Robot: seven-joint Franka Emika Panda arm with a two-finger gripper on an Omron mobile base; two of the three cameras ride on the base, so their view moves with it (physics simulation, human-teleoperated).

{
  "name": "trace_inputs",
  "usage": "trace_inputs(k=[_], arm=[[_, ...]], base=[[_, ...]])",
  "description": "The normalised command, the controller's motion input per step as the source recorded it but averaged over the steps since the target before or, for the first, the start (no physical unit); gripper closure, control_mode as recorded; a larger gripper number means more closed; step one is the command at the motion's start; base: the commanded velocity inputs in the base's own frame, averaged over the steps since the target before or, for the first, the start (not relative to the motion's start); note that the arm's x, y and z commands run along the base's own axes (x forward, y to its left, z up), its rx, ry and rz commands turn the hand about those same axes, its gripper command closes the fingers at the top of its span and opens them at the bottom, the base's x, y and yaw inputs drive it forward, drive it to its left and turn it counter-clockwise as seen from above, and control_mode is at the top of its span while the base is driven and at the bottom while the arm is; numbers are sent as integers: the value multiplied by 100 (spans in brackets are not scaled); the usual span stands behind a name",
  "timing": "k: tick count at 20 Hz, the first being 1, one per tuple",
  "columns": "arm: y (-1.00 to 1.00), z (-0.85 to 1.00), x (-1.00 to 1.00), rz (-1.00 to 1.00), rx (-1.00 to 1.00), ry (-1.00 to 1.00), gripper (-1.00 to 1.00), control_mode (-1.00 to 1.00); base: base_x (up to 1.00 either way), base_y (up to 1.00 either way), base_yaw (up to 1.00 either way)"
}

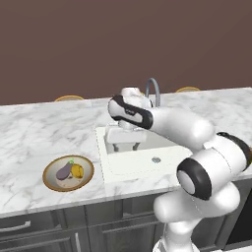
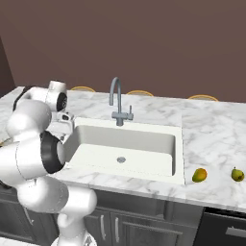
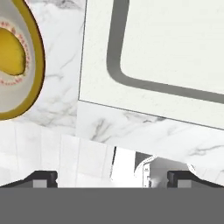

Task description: There is a mixed pile of frozen fruits and vegetables on the counter. Locate all the frozen vegetables and place the items in a bowl on the counter. Take all the frozen fruits and defrost them in a running sink.

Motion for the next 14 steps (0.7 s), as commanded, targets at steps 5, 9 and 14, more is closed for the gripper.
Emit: trace_inputs(k=[5, 9, 14], arm=[[-42, 11, -18, 6, 0, -38, -100, -100], [-54, 24, -4, 6, 0, -29, -100, -100], [-53, 13, 13, 0, -1, -3, -100, -100]], base=[[0, 0, 0], [0, 0, 0], [0, 0, 0]])
